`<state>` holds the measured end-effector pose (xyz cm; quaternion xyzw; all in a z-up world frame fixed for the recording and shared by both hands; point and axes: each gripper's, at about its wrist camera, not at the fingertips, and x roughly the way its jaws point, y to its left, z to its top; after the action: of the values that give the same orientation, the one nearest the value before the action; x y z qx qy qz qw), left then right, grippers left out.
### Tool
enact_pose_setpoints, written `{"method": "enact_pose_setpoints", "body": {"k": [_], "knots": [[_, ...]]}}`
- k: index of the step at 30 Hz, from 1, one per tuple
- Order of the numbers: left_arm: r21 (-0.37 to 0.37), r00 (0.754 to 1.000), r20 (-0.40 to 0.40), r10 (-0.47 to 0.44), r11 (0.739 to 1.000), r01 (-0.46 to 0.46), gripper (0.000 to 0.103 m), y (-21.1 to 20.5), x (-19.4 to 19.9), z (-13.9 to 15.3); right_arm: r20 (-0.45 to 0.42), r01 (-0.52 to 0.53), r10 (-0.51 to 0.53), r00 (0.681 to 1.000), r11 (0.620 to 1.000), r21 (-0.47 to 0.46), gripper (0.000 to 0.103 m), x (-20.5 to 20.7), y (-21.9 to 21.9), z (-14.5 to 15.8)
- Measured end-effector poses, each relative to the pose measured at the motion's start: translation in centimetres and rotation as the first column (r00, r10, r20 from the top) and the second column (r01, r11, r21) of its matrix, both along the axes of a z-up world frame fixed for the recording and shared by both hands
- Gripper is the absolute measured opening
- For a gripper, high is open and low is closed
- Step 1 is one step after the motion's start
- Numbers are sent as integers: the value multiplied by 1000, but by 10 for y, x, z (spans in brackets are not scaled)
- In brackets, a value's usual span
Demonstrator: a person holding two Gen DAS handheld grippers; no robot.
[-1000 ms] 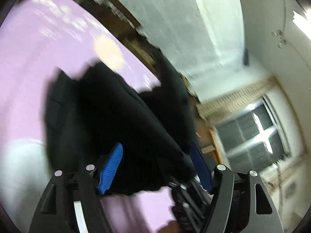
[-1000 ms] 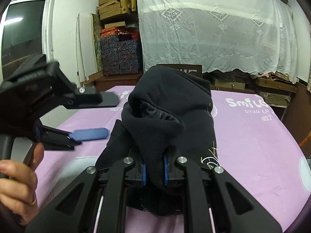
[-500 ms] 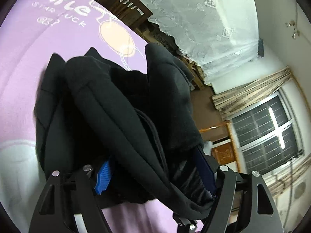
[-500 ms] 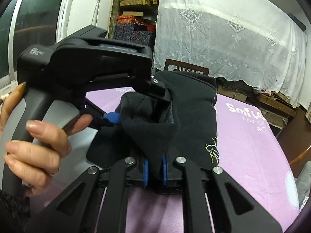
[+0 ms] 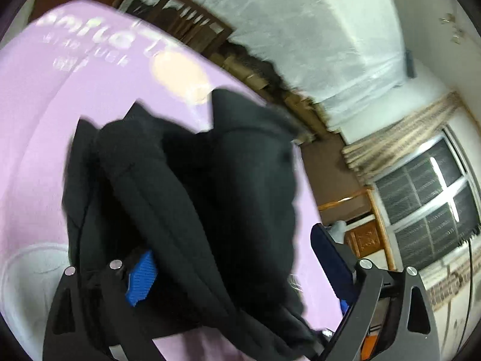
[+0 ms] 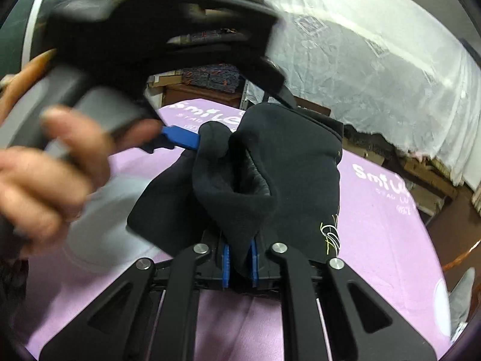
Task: Fold large clothes
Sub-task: 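Lower the folded hoodie bundle onto the sheet with both grippers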
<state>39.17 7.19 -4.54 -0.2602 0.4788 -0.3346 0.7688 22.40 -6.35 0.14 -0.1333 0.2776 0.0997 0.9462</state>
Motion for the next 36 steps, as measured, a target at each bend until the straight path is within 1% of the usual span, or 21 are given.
{"method": "enact_pose_setpoints", "body": {"k": [1, 2, 3, 5, 6, 8, 11, 13, 15, 17, 19, 20, 22, 24, 26, 28, 29, 30, 32, 34, 36], "knots": [[-9, 1000, -20, 4, 1000, -4, 87, 2, 2, -7, -3, -6, 6, 1000, 1000, 6, 10, 0, 0, 0], [-14, 1000, -30, 5, 1000, -6, 69, 3, 5, -11, -6, -9, 9, 1000, 1000, 8, 10, -1, -1, 0], [-4, 1000, -23, 7, 1000, -8, 47, 3, 8, -12, -8, -12, 12, 1000, 1000, 6, 10, -2, -2, -1], [-4, 1000, 4, -15, 1000, 15, 23, 1, 10, -7, -15, -19, 19, 1000, 1000, -4, 10, -3, -1, -4], [22, 999, 29, -20, 1000, 19, 19, -3, 10, -1, -17, -20, 20, 1000, 1000, -6, 10, -4, -1, -6], [87, 995, 97, -32, 996, 23, 17, -12, 7, 18, -4, -18, 18, 1000, 1000, -2, 10, -4, -3, -4], [136, 982, 185, -33, 991, 8, 16, -16, 5, 51, 13, -22, 21, 1000, 998, 54, 9, 2, -8, 18], [187, 968, 250, -17, 982, -31, 16, -8, 4, 72, 31, -39, 36, 999, 996, 76, 9, 7, -2, 36], [239, 959, 284, 11, 968, -82, 16, 8, 6, 77, 20, -67, 65, 998, 991, 118, 9, 18, 10, 52], [274, 960, 275, 49, 953, -127, 16, 29, 10, 63, -25, -96, 102, 994, 979, 179, 9, 32, 22, 53], [279, 970, 225, 90, 948, -152, 16, 50, 17, 38, -92, -116, 138, 986, 970, 213, 9, 46, 36, 40], [285, 975, 199, 103, 945, -158, 16, 56, 21, 27, -121, -119, 148, 982, 969, 218, 9, 50, 43, 32], [323, 984, 137, 116, 934, -155, 17, 66, 31, -5, -206, -122, 168, 964, 968, 218, 9, 62, 60, 5], [329, 985, 128, 115, 932, -152, 17, 70, 34, -23, -264, -112, 160, 951, 976, 187, 8, 69, 72, -15], [333, 984, 142, 107, 931, -149, 18, 70, 34, -24, -280, -101, 141, 950, 983, 154, 8, 71, 78, -25], [368, 981, 171, 94, 917, -152, 21, 63, 33, -23, -294, -86, 136, 946, 981, 176, 8, 75, 75, -27], [390, 978, 187, 91, 907, -159, 26, 60, 32, -24, -307, -77, 135, 942, 978, 195, 8, 78, 74, -27], [393, 978, 187, 95, 905, -163, 30, 62, 32, -26, -313, -69, 133, 940, 976, 206, 7, 80, 72, -27], [378, 980, 173, 102, 911, -162, 33, 66, 32, -27, -306, -71, 129, 943, 979, 192, 7, 81, 74, -29], [358, 982, 150, 118, 919, -165, 38, 72, 34, -30, -303, -68, 121, 945, 981, 180, 8, 78, 75, -28], [343, 983, 136, 127, 925, -166, 43, 74, 35, -30, -307, -60, 120, 944, 978, 198, 11, 75, 73, -24]]}}
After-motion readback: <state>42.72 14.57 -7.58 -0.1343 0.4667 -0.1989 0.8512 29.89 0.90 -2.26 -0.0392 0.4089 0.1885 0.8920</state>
